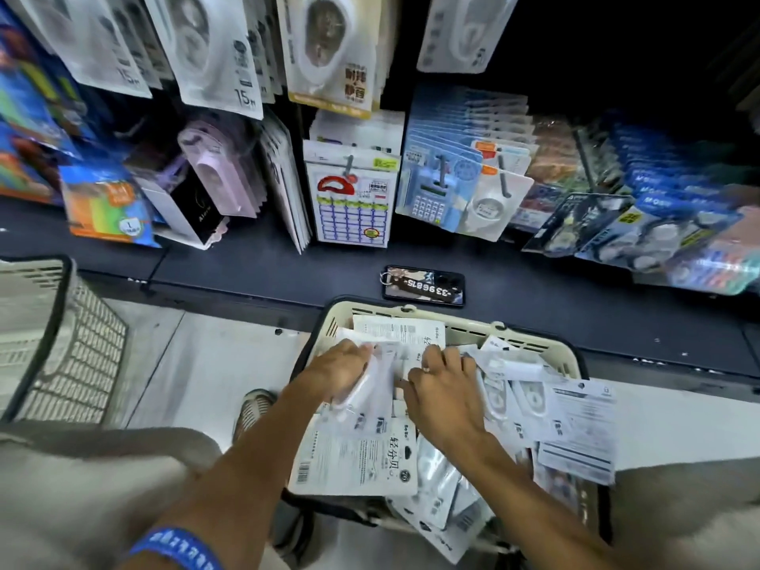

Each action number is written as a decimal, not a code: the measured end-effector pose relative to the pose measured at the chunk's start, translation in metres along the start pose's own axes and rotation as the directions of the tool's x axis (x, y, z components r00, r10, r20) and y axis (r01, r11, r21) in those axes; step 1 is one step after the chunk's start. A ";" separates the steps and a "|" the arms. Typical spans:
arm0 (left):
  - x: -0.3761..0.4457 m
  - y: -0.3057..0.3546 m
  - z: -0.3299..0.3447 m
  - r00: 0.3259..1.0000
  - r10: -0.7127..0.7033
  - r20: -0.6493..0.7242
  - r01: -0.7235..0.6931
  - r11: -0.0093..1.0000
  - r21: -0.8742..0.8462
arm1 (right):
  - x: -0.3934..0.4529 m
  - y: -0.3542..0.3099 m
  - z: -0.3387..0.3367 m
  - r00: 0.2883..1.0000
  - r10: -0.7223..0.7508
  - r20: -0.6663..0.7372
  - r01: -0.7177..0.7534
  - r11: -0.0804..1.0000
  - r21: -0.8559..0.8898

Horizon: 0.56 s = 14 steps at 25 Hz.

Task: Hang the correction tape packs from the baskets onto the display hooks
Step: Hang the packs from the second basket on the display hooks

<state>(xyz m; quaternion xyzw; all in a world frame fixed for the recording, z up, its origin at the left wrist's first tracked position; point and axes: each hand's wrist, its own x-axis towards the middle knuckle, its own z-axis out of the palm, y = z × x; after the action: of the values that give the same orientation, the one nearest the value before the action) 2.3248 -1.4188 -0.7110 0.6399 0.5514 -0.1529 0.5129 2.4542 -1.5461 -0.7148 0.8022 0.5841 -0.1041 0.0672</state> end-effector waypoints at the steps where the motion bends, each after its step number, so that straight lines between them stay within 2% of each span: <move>1: 0.000 0.002 0.002 1.000 -0.004 0.027 0.005 0.999 -0.052 | 0.000 -0.006 -0.001 0.999 0.034 0.025 -0.036 0.997 0.063; 3: 0.003 0.000 0.004 1.000 -0.010 0.017 0.012 0.992 -0.128 | 0.003 -0.014 -0.002 0.975 0.113 0.191 -0.169 0.936 0.308; 4: 0.006 -0.003 0.004 1.000 -0.017 -0.004 0.016 0.984 -0.177 | 0.006 -0.013 -0.005 0.942 0.161 0.295 -0.296 0.815 0.499; 6: 0.009 -0.008 0.002 0.999 -0.044 -0.006 0.041 0.963 -0.267 | 0.012 -0.008 -0.011 0.872 0.209 0.443 -0.490 0.410 0.770; 7: 0.008 -0.009 0.003 0.999 -0.051 0.003 0.049 0.956 -0.288 | 0.015 -0.006 -0.013 0.853 0.211 0.477 -0.521 0.285 0.805; 10: 0.008 -0.009 0.011 0.997 -0.014 -0.078 -0.023 0.893 -0.450 | 0.015 -0.012 -0.016 0.864 0.175 0.472 -0.502 0.222 0.836; 11: 0.008 -0.007 0.013 0.994 0.010 -0.109 -0.066 0.853 -0.518 | 0.014 -0.015 -0.015 0.862 0.176 0.475 -0.500 0.149 0.853; 13: 0.006 -0.004 0.013 0.995 0.026 -0.095 -0.077 0.806 -0.587 | 0.015 -0.017 -0.007 0.848 0.176 0.500 -0.493 -0.083 0.866; 14: 0.004 -0.003 0.012 0.999 0.010 -0.050 -0.037 0.818 -0.573 | 0.014 -0.016 -0.006 0.842 0.156 0.517 -0.487 -0.194 0.851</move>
<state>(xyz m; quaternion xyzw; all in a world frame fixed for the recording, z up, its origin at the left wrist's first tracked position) 2.3285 -1.4267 -0.7208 0.4658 0.5752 0.0409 0.6712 2.4441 -1.5269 -0.7118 0.6883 0.0748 -0.5646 -0.4494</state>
